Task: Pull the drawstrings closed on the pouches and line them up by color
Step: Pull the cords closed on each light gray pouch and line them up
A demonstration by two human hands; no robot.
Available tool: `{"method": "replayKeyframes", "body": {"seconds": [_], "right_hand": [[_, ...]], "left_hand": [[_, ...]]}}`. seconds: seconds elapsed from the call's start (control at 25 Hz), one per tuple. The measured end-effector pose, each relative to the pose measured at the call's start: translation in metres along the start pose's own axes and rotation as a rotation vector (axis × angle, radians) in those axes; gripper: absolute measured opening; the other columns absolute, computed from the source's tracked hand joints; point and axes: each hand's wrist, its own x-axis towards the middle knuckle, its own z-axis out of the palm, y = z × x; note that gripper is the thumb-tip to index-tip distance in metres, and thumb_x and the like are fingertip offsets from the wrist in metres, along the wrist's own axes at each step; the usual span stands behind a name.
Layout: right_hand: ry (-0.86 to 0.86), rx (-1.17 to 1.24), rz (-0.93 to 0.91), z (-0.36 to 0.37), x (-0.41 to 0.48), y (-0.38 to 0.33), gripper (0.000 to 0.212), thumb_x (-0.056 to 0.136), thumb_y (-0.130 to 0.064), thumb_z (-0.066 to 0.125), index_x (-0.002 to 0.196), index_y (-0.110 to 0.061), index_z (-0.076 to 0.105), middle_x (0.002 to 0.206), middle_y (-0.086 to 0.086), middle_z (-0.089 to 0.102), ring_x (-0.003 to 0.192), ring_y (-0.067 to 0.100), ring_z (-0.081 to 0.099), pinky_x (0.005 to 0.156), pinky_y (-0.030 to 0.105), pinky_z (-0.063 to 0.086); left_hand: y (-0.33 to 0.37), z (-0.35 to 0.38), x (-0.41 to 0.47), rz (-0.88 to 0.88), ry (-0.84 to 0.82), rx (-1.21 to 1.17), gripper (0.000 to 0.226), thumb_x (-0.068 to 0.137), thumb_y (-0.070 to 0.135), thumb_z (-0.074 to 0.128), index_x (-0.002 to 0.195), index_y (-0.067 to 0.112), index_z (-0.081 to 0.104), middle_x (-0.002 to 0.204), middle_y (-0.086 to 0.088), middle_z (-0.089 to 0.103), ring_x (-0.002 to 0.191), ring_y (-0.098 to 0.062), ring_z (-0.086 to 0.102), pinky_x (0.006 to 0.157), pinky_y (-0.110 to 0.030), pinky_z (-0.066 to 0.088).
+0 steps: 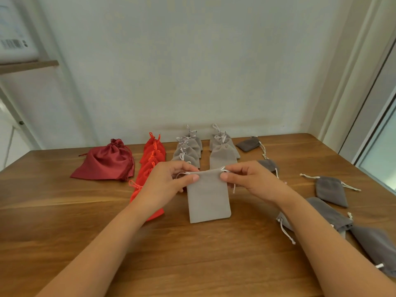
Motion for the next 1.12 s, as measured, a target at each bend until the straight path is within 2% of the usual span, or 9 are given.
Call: {"method": "replayKeyframes", "body": {"seconds": [0.2,0.28,0.36,0.44,0.56,0.72,0.92,1.04,1.12], "right_hand": [[-0.014,-0.122,0.039,-0.004,0.001,0.002,0.024,0.097,-0.016,0.05,0.103,-0.005,0.07,0.077,-0.004,0.066,0.071,0.005,0.058,0.073,0.015,0.047],[0.086,-0.059,0.054,-0.004,-0.001,0.0,0.018,0.093,-0.014,0.058,0.102,-0.011,0.073,0.075,-0.005,0.068,0.069,0.005,0.06,0.071,0.015,0.05],[0.215,0.001,0.077,-0.007,-0.002,0.0,0.016,0.088,-0.014,0.064,0.101,-0.014,0.073,0.077,-0.003,0.071,0.067,0.002,0.063,0.069,0.013,0.051],[0.299,0.026,0.089,-0.011,-0.003,-0.001,0.018,0.088,-0.013,0.064,0.104,-0.015,0.072,0.083,-0.003,0.073,0.071,0.001,0.066,0.076,0.013,0.053],[0.386,-0.095,0.103,-0.013,-0.002,0.0,0.014,0.087,-0.016,0.067,0.097,-0.025,0.071,0.081,-0.007,0.073,0.071,-0.002,0.066,0.076,0.009,0.05],[0.371,-0.383,0.146,-0.014,0.0,0.006,0.015,0.086,-0.023,0.068,0.099,-0.029,0.072,0.075,-0.012,0.071,0.077,-0.004,0.063,0.075,0.009,0.042],[0.454,-0.126,0.066,-0.013,-0.001,-0.001,0.005,0.085,-0.022,0.07,0.087,-0.018,0.07,0.077,0.002,0.072,0.075,0.013,0.069,0.079,0.03,0.056],[0.362,-0.025,0.004,-0.002,-0.002,-0.012,0.003,0.087,-0.014,0.067,0.089,-0.014,0.069,0.081,0.006,0.071,0.075,0.015,0.069,0.073,0.028,0.058],[0.238,-0.063,-0.032,0.012,-0.004,-0.018,0.005,0.087,-0.013,0.066,0.088,-0.016,0.07,0.079,0.004,0.07,0.073,0.016,0.067,0.068,0.025,0.057]], "left_hand": [[-0.005,-0.005,-0.001,-0.027,-0.043,-0.098,0.033,0.09,-0.001,0.058,0.099,0.029,0.069,0.096,0.012,0.072,0.09,-0.002,0.068,0.075,-0.018,0.055],[-0.005,-0.008,0.0,-0.055,-0.002,-0.128,0.029,0.09,-0.002,0.058,0.106,0.02,0.068,0.096,0.007,0.072,0.086,-0.001,0.068,0.072,-0.016,0.055],[-0.004,-0.011,0.001,-0.051,0.083,-0.081,0.025,0.087,0.001,0.063,0.108,0.013,0.07,0.091,-0.002,0.073,0.069,0.0,0.066,0.064,-0.013,0.053],[-0.005,-0.016,0.002,-0.016,0.162,-0.009,0.023,0.084,0.004,0.067,0.105,0.014,0.072,0.085,0.001,0.073,0.057,-0.001,0.062,0.059,-0.012,0.05],[-0.009,-0.022,0.004,0.014,0.173,0.039,0.026,0.087,0.004,0.064,0.109,0.014,0.072,0.091,0.003,0.074,0.065,-0.003,0.064,0.066,-0.013,0.051],[-0.009,-0.023,0.004,0.03,0.177,0.031,0.027,0.089,-0.002,0.06,0.11,0.011,0.07,0.086,-0.006,0.074,0.065,-0.001,0.063,0.067,-0.01,0.049],[-0.004,-0.024,0.002,0.01,0.185,0.01,0.027,0.089,-0.005,0.057,0.105,0.011,0.071,0.075,0.0,0.071,0.065,-0.001,0.063,0.065,-0.012,0.051],[0.003,-0.019,0.001,0.002,0.138,-0.002,0.044,0.087,-0.016,0.037,0.094,0.011,0.071,0.071,0.004,0.063,0.063,-0.002,0.056,0.064,-0.016,0.046],[0.011,-0.013,-0.003,0.023,0.127,-0.045,0.043,0.083,-0.012,0.031,0.087,0.009,0.069,0.059,0.01,0.053,0.057,-0.003,0.046,0.056,-0.016,0.038]]}}
